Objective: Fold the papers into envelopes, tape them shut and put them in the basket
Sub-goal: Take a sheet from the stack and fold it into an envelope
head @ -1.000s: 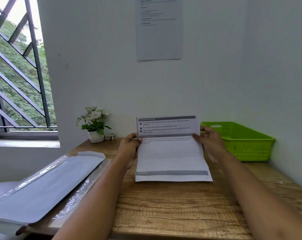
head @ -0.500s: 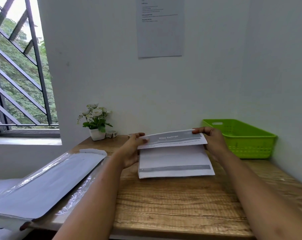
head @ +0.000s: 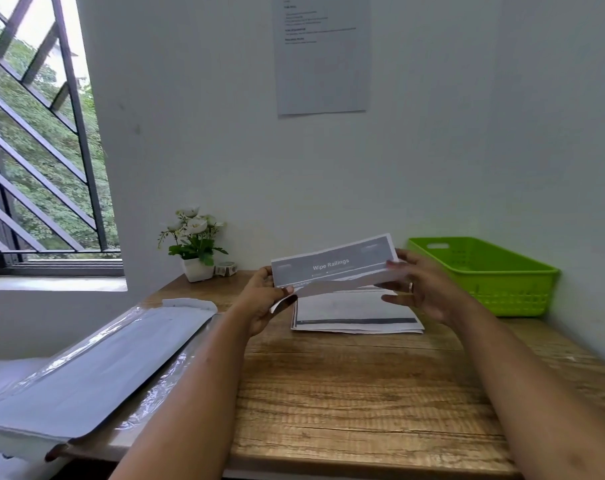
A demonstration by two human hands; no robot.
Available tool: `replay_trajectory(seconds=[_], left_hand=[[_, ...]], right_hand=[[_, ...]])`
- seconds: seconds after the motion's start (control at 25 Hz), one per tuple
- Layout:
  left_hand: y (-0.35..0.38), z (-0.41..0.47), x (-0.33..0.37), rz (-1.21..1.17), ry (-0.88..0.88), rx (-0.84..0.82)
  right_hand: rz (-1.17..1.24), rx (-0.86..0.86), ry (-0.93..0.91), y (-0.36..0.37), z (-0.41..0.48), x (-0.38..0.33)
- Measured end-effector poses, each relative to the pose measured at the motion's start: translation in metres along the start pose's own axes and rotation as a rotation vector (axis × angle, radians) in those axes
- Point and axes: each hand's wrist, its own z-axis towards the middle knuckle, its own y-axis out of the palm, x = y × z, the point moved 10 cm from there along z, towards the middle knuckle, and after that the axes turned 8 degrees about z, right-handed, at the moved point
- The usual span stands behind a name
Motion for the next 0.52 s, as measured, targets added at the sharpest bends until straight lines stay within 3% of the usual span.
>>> replay_trajectory(seconds=[0.08,0.28,0.4,0.52], left_hand=[[-0.001,0.0,0.002,-0.029,0.013,0.005],[-0.002,-0.001,0.004,0.011,0.003,0.001],[-0.006,-0.002,0.0,-0.125,-0.052,0.022],[0.006,-0.01,-0.001,-0.152,-0.09,-0.067]], right_hand=[[-0.096,-0.033,-0.022,0.006,-0.001,0.001],[-0.058,0.08,-0.081,0.0,-0.003,-0.008],[-0.106,0.1,-0.102,-0.004,-0.002,-0.008],[-0.149,0.129,-0.153,-0.006,-0.004,-0.014]])
